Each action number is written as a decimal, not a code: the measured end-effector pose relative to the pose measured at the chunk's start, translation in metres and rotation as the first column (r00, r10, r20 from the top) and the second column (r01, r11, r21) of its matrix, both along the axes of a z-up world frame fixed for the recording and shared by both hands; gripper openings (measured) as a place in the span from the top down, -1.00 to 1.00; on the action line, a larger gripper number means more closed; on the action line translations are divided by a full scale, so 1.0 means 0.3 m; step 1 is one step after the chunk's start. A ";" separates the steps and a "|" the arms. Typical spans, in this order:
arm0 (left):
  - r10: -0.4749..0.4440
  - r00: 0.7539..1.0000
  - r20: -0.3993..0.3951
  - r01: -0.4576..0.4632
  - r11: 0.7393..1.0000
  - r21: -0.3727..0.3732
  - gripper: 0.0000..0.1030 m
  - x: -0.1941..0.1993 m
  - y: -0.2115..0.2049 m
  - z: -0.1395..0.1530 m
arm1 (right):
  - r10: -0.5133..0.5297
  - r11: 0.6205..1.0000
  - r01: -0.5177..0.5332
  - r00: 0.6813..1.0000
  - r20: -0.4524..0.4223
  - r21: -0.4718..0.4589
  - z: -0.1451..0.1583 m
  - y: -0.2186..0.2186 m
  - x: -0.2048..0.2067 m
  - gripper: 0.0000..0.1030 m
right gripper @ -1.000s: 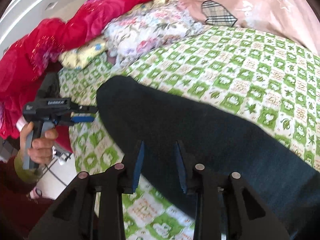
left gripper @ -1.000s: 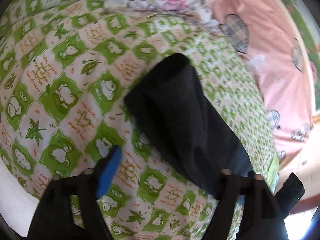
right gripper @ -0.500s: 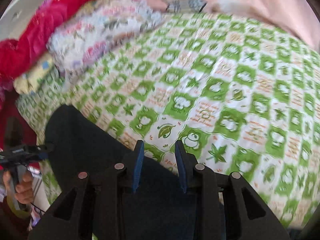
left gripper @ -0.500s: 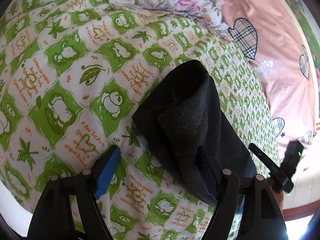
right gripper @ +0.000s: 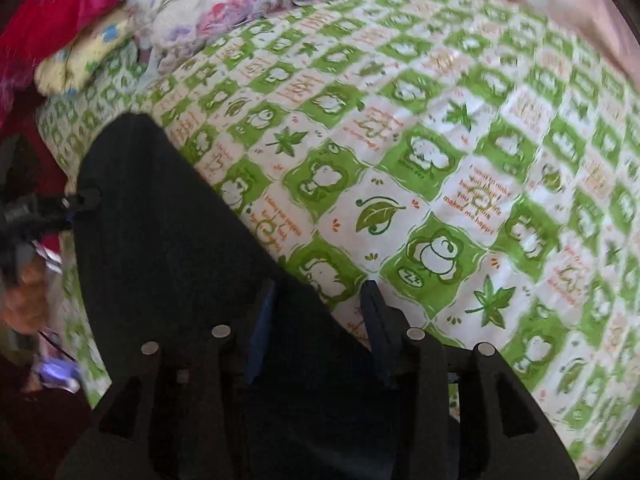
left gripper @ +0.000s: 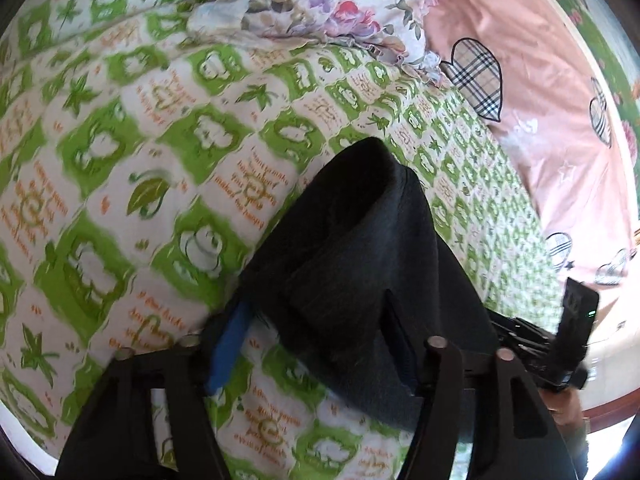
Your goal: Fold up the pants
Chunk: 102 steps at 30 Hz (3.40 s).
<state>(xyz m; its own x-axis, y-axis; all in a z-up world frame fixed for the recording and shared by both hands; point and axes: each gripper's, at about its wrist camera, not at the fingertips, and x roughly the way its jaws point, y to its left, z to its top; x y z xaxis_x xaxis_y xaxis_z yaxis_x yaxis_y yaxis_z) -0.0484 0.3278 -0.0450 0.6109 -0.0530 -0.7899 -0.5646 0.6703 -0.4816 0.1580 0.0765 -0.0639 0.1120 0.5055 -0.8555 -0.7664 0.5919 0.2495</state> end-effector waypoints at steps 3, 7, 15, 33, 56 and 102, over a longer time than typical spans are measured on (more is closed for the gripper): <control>-0.031 1.000 -0.003 0.031 0.999 0.042 0.34 0.023 -0.016 0.000 | 0.018 1.000 -0.017 1.000 -0.007 0.010 0.010 0.006 -0.035 0.63; -0.071 0.992 0.107 0.069 0.997 0.016 0.62 -0.022 -0.023 0.071 | 0.010 1.000 -0.006 0.992 0.123 -0.028 0.075 0.026 -0.116 0.79; -0.181 0.942 0.284 0.152 0.981 0.119 0.64 -0.157 -0.058 0.266 | -0.237 0.963 0.173 0.912 0.334 0.208 0.277 -0.062 -0.205 0.82; -0.174 0.985 0.015 0.155 0.909 0.387 0.26 -0.060 0.008 0.074 | -0.371 0.920 0.319 0.896 0.245 0.227 0.081 0.036 -0.139 0.45; -0.444 0.891 0.093 0.376 0.837 0.398 -0.14 0.057 -0.441 0.290 | -0.802 0.571 0.715 0.591 0.088 0.403 0.149 -0.819 -0.515 0.03; -0.962 0.191 -0.194 0.965 0.149 0.215 -0.27 0.806 -1.676 0.089 | -0.951 0.201 0.884 0.279 -0.133 0.421 0.019 -1.330 -0.587 0.99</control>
